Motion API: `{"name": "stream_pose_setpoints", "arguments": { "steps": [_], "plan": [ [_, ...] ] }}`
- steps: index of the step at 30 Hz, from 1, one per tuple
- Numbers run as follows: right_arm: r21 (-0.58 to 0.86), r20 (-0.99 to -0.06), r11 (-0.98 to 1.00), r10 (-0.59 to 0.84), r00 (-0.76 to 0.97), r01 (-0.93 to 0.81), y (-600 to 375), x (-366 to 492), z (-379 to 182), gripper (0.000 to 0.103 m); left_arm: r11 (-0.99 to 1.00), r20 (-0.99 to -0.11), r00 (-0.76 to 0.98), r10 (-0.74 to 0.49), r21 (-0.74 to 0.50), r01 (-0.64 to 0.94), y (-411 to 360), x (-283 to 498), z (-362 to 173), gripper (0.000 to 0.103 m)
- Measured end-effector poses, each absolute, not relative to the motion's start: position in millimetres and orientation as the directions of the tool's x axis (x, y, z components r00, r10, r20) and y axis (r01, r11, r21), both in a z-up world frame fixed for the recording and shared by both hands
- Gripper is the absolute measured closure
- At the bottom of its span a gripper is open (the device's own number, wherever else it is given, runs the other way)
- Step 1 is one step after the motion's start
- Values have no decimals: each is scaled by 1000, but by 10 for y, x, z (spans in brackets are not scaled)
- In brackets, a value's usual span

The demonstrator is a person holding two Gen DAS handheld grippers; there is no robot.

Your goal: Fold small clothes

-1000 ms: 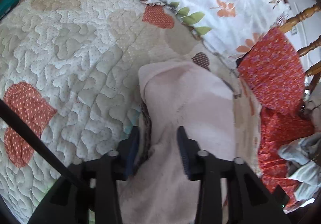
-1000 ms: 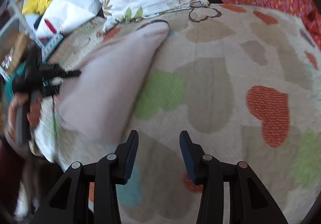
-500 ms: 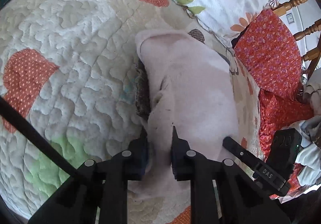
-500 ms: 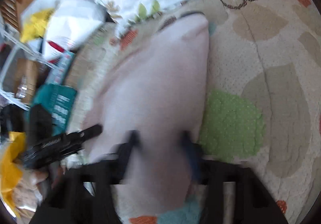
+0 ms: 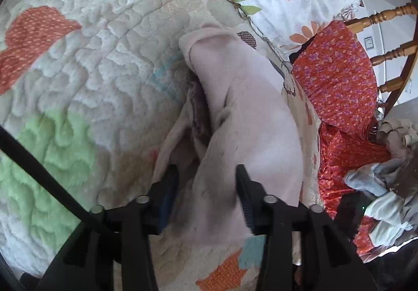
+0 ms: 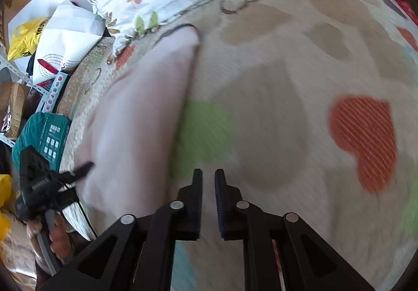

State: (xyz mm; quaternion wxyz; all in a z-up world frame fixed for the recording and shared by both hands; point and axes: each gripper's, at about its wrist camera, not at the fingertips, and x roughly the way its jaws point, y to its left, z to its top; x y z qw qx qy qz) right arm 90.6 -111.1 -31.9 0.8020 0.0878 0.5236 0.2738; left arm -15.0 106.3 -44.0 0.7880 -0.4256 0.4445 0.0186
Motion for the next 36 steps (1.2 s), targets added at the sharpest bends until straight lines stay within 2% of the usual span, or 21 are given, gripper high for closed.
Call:
{"name": "stream_pose_setpoints", "arguments": {
  "steps": [2, 5, 6, 7, 11, 16, 25, 36],
  "plan": [
    [419, -799, 847, 515, 310, -327, -1333, 796, -370, 81, 665, -722, 614, -319, -632, -398, 1012, -277, -400, 49],
    [428, -796, 859, 506, 333, -283, -1672, 611, -436, 80, 715, -735, 626, -262, -583, -386, 884, -442, -350, 46],
    [432, -793, 861, 504, 341, -269, -1769, 550, -449, 80, 729, -744, 628, -228, -558, -396, 854, -509, -351, 36],
    [425, -794, 868, 494, 354, -257, -1873, 497, -455, 80, 735, -752, 632, -190, -536, -416, 844, -578, -369, 32],
    [360, -803, 894, 443, 398, -268, -2022, 289, -446, 80, 720, -702, 690, -178, -570, -396, 863, -797, -438, 32],
    [288, -801, 913, 395, 449, -291, -1999, 147, -458, 78, 762, -711, 690, -132, -518, -388, 766, -851, -428, 32],
    [302, -760, 922, 387, 522, -244, -2035, 17, -512, 75, 756, -704, 699, -124, -523, -393, 761, -867, -443, 32],
    [364, -758, 908, 419, 500, -208, -2121, 17, -514, 75, 738, -694, 707, -137, -548, -395, 796, -895, -456, 31]
  ]
}}
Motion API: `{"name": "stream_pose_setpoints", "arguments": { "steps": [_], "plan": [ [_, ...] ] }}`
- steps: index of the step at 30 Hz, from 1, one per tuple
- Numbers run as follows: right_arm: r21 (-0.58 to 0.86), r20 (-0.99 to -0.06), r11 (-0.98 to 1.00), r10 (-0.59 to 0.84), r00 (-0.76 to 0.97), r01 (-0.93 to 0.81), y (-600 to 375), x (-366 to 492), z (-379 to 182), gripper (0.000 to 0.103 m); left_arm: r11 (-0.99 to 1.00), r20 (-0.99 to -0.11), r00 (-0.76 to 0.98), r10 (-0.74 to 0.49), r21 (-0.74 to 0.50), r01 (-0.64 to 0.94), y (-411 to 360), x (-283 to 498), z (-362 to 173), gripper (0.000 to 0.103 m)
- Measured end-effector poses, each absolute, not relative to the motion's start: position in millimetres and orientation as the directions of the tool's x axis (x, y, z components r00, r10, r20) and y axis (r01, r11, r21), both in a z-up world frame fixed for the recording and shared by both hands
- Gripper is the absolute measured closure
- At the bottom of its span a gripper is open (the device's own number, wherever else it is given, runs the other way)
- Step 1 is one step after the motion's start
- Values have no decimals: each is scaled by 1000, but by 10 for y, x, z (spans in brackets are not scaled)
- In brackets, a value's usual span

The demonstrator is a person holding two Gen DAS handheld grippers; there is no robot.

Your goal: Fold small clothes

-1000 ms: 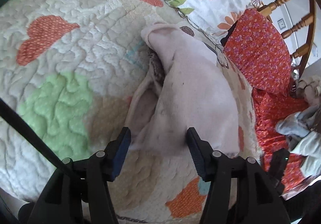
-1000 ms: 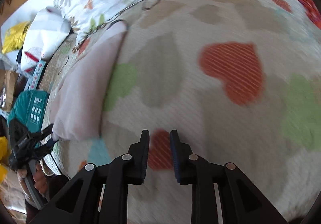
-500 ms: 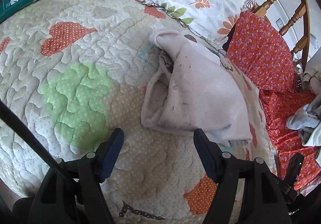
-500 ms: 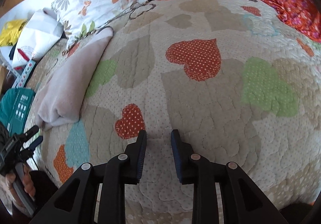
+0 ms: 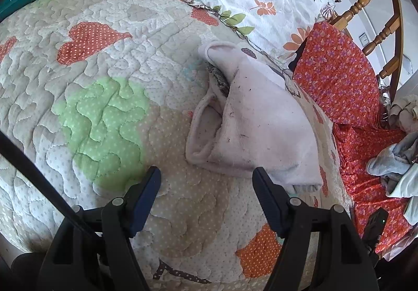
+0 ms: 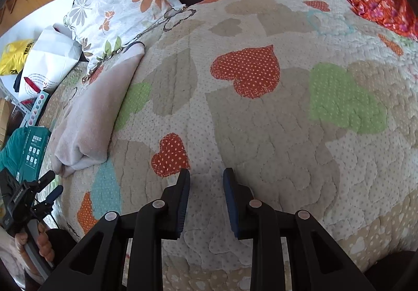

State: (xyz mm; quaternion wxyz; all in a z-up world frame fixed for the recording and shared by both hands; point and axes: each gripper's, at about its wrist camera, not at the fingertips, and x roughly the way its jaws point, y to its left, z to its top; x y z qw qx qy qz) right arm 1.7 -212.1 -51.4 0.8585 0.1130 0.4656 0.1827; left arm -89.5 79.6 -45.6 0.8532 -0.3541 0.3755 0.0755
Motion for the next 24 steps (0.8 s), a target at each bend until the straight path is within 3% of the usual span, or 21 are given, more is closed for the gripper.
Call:
{"name": "stream_pose_setpoints", "arguments": {
  "steps": [10, 15, 16, 18, 20, 24],
  "plan": [
    [265, -804, 942, 333, 493, -205, -2027, 77, -313, 74, 727, -686, 713, -147, -563, -392, 798, -935, -464, 30],
    [209, -714, 938, 340, 612, -277, -1832, 414, 650, 69, 730, -683, 715, -148, -563, -387, 788, -932, -462, 28],
    [208, -679, 930, 361, 639, -304, -1754, 470, 923, 67, 730, -683, 715, -149, -564, -386, 788, -933, -463, 28],
    [190, -600, 910, 404, 690, -368, -1535, 462, 1414, 46, 728, -680, 717, -151, -567, -385, 786, -932, -462, 28],
    [185, -542, 876, 470, 697, -446, -1294, 358, 1748, 34, 723, -676, 720, -157, -575, -383, 797, -928, -466, 27],
    [142, -585, 819, 522, 621, -556, -896, 34, 1634, 34, 720, -671, 723, -167, -584, -376, 809, -933, -477, 26]
  ]
}}
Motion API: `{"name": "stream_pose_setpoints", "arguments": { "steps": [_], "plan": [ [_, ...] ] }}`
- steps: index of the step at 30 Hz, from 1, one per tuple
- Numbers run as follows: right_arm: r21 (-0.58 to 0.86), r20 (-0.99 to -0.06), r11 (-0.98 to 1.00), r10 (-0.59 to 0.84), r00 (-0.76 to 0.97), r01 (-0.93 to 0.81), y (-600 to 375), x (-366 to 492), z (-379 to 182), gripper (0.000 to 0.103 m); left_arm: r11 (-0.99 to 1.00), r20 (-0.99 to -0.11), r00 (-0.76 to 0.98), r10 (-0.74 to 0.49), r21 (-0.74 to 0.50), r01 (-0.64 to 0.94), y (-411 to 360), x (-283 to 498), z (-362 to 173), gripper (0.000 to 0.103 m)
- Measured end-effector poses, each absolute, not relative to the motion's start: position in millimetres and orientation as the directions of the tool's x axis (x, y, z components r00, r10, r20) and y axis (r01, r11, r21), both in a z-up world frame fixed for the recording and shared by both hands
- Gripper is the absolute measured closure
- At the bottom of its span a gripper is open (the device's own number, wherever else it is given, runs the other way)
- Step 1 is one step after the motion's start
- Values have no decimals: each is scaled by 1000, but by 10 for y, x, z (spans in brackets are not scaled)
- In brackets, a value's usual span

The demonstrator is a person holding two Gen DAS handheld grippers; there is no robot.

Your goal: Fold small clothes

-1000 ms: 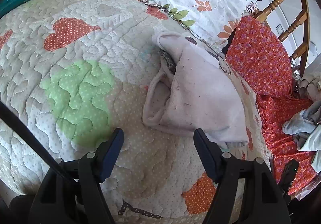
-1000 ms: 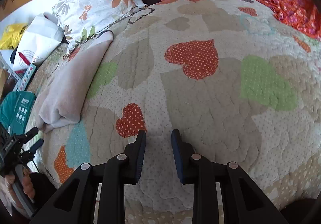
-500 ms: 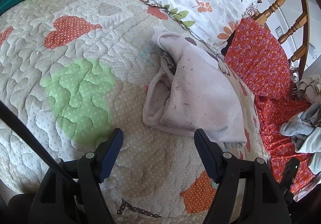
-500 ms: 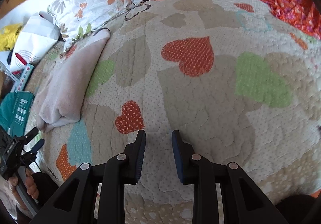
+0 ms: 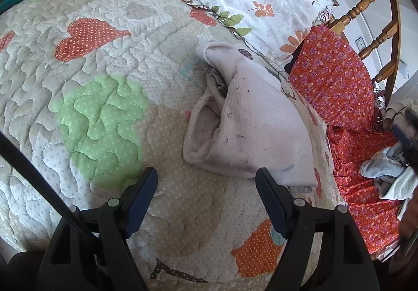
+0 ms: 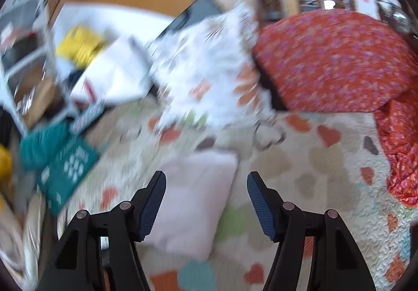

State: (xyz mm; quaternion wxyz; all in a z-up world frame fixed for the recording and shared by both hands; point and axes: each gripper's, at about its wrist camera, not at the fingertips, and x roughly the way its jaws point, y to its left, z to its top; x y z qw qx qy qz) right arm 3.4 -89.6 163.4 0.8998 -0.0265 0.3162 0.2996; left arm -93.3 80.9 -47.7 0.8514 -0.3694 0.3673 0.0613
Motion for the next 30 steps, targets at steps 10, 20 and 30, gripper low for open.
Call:
{"name": "stream_pose_setpoints", "arguments": {
  "steps": [10, 20, 30],
  "plan": [
    [159, -798, 921, 332, 503, -355, -1622, -43, 118, 34, 748, -686, 713, -143, -547, -376, 759, -920, -459, 26],
    [201, -795, 941, 320, 515, -274, -2121, -25, -167, 34, 713, -698, 706, -117, -554, -430, 797, -1114, -309, 26],
    [201, -779, 936, 332, 532, -290, -2179, -84, -444, 29, 724, -680, 733, -19, -515, -459, 985, -994, 266, 26]
  ]
}}
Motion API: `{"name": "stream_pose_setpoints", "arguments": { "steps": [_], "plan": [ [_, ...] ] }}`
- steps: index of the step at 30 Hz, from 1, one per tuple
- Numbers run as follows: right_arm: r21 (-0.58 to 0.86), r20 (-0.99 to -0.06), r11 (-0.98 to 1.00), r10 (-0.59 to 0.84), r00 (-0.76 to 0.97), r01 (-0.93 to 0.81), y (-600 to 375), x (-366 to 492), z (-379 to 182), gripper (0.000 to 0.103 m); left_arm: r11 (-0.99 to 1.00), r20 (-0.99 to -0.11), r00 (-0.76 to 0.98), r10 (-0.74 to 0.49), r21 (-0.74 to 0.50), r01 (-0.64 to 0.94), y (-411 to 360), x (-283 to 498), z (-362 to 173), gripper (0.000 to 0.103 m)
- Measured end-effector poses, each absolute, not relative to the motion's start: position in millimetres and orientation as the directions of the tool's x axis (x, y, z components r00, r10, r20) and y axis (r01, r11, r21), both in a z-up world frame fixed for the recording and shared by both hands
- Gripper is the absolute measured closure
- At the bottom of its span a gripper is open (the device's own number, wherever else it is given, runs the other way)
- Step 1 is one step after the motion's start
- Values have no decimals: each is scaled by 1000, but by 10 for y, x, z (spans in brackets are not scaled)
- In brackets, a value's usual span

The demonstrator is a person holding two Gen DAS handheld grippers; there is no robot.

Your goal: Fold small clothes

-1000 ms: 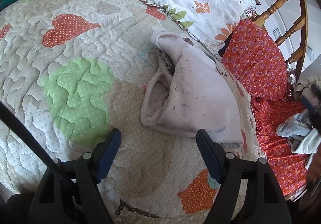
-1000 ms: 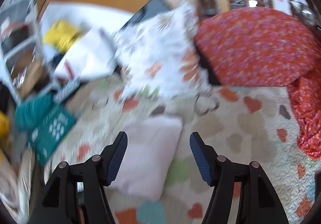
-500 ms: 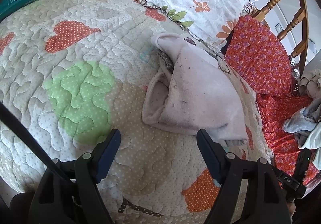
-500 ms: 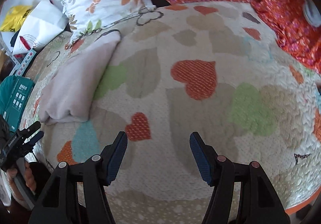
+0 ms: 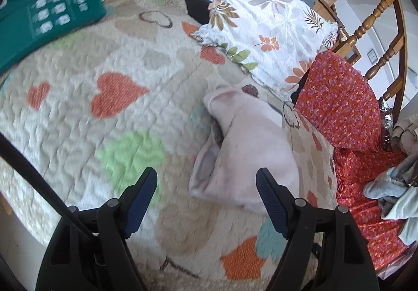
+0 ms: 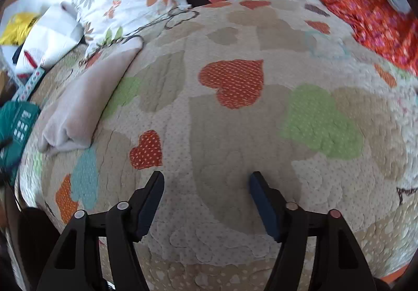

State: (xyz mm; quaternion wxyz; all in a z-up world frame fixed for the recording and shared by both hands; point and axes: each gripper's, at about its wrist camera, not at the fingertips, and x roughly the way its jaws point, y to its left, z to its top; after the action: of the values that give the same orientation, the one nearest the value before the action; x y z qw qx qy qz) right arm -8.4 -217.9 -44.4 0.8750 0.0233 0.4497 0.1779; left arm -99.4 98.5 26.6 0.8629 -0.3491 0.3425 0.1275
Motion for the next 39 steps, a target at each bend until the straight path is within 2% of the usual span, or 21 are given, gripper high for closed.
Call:
{"name": "stream_pose_setpoints", "arguments": {
  "steps": [6, 8, 10, 11, 15, 19, 23, 26, 29, 32, 34, 35, 37, 38, 39],
  "plan": [
    [151, -776, 944, 298, 556, -294, -2123, -133, -473, 29, 788, -721, 691, -51, -454, -415, 807, -365, 213, 26],
    [152, -775, 944, 298, 557, -293, -2132, -136, -480, 28, 786, -747, 659, -82, -456, -418, 793, -217, 88, 33],
    [141, -775, 945, 291, 561, -295, -2116, -144, -484, 28, 781, -786, 603, -136, -459, -423, 797, -77, -100, 80],
    [129, -776, 946, 284, 564, -299, -2101, -149, -486, 28, 780, -800, 583, -145, -454, -430, 794, -46, -175, 85],
    [75, -767, 946, 257, 588, -316, -2021, -210, -390, 29, 760, -767, 625, -144, -490, -426, 765, -124, -315, 83],
    [107, -719, 900, 363, 592, -422, -1697, -123, 130, 32, 761, -725, 680, -108, -500, -412, 662, -255, -359, 83],
    [133, -694, 791, 504, 514, -597, -845, 145, 677, 37, 784, -706, 704, -71, -476, -398, 544, -362, -319, 83],
    [141, -727, 678, 565, 390, -721, 63, 405, 875, 37, 794, -699, 711, -76, -474, -381, 533, -402, -329, 83],
    [96, -775, 631, 532, 340, -769, 867, 648, 868, 37, 769, -685, 720, -111, -519, -374, 610, -421, -364, 82],
    [110, -842, 620, 473, 258, -776, 1589, 910, 653, 37, 742, -673, 725, -144, -558, -371, 660, -417, -385, 82],
    [94, -893, 635, 394, 217, -767, 1915, 1061, 410, 38, 743, -671, 726, -149, -561, -366, 664, -415, -384, 82],
    [36, -920, 652, 318, 230, -757, 2057, 1120, 258, 38, 743, -671, 726, -152, -562, -364, 663, -416, -382, 82],
    [-64, -939, 667, 212, 272, -742, 2213, 1172, 50, 57, 736, -667, 727, -164, -573, -361, 680, -422, -387, 82],
    [-96, -943, 666, 177, 282, -739, 2257, 1206, -24, 83, 730, -665, 727, -171, -581, -360, 694, -424, -392, 82],
    [-115, -942, 669, 161, 294, -734, 2262, 1231, -44, 100, 722, -661, 729, -179, -591, -359, 706, -432, -397, 82]
  ]
}}
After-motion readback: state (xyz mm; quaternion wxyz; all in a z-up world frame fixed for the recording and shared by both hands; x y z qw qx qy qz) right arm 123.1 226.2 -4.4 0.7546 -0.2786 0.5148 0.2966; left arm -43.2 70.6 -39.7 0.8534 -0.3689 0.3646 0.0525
